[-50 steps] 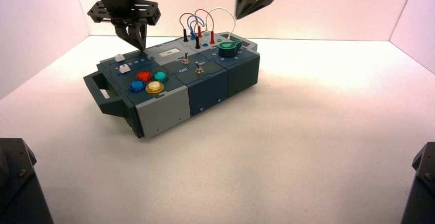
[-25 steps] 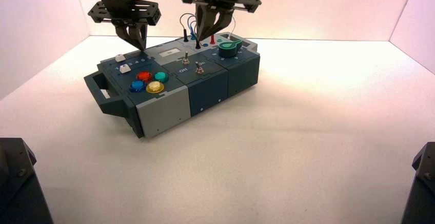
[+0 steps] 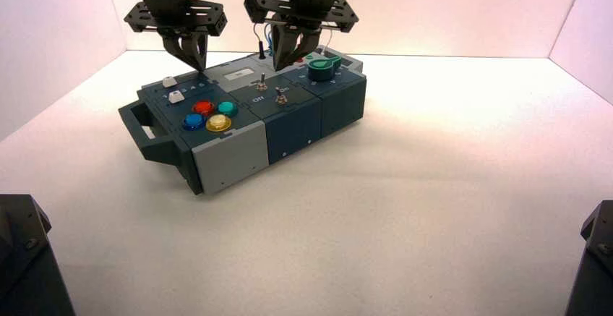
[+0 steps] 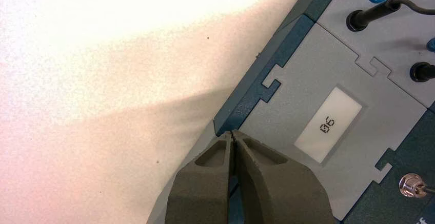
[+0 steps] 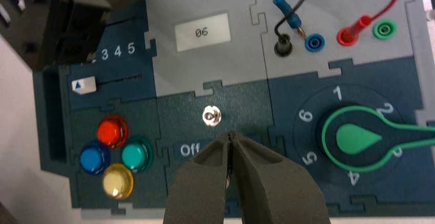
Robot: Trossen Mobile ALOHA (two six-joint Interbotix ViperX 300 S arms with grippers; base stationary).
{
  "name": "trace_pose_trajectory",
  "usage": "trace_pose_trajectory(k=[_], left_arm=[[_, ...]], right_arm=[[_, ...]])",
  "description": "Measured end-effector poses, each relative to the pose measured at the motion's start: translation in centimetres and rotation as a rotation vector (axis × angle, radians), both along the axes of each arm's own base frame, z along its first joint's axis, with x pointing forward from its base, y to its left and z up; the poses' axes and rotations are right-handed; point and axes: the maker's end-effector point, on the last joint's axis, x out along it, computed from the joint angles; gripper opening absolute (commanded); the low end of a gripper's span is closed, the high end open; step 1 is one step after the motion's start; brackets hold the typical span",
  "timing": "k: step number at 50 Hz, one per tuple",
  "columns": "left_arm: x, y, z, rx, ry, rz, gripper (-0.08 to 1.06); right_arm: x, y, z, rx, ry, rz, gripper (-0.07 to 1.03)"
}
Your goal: Flip the top switch off with the right gripper.
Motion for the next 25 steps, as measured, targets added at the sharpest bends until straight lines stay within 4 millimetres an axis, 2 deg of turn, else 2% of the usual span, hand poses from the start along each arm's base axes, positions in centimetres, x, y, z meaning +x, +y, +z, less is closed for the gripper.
trace_pose_trajectory(k=[25], left_arm=[[0.0, 0.0, 0.0, 0.000, 0.001, -0.002, -0.03]], right_arm=[[1.2, 1.0, -0.6, 0.005, -0.004, -0.003, -0.02]])
